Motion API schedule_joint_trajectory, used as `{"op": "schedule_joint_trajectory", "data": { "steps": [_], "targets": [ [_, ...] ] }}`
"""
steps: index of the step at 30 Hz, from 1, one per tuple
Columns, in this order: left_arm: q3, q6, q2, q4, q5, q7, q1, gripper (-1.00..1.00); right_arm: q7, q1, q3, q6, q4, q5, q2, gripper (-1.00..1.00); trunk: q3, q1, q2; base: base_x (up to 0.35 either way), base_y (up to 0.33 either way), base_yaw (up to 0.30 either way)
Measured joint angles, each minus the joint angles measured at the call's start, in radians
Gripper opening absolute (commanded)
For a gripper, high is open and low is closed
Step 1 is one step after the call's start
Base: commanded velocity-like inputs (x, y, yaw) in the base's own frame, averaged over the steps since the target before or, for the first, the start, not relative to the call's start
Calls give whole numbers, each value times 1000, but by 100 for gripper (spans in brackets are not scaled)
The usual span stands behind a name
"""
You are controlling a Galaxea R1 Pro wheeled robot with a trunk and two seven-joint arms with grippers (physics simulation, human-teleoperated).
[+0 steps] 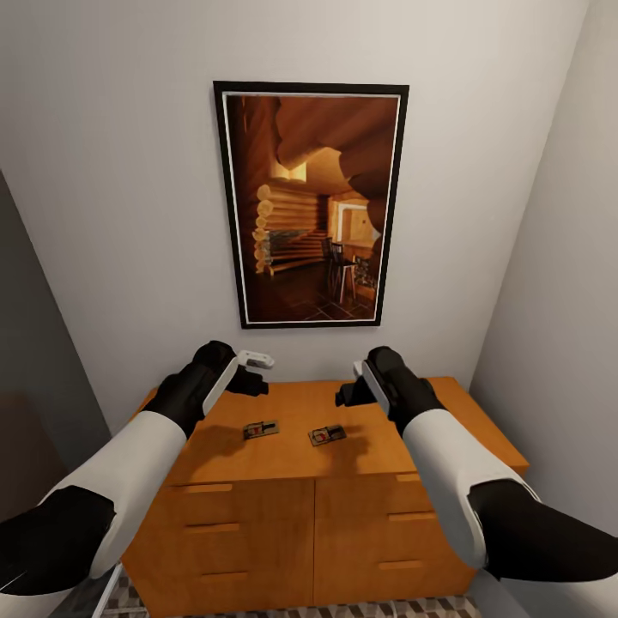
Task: Take the four mousetraps from the cabinet in the bathroom and place them on the bathroom floor. Make sure all four end up on the same floor surface, and ensure that at least two of them are either under or directly next to the same bathroom sink.
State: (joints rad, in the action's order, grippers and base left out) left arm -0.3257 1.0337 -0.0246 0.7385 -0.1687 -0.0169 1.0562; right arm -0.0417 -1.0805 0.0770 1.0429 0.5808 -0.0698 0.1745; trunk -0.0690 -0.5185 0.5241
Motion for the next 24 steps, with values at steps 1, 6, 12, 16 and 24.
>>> {"op": "schedule_joint_trajectory", "data": {
  "steps": [1,6,12,16,24],
  "targets": [
    [0,0,0,-1,0,0,0,100,-13,0,15,0,0,1,0,100,0,0,0,0,0,0],
    [0,1,1,-1,1,-1,0,100,-52,0,56,0,-1,0,0,100,0,0,0,0,0,0],
    [0,1,1,4,1,-1,0,100,-65,0,67,0,-2,0,0,100,0,0,0,0,0,0],
    [0,1,0,9,1,-1,0,100,-66,0,61,0,-3,0,0,100,0,0,0,0,0,0],
    [0,-2,-3,11,1,-1,0,100,-41,0,-11,0,-4,1,0,100,0,0,0,0,3,0]
  ]
}}
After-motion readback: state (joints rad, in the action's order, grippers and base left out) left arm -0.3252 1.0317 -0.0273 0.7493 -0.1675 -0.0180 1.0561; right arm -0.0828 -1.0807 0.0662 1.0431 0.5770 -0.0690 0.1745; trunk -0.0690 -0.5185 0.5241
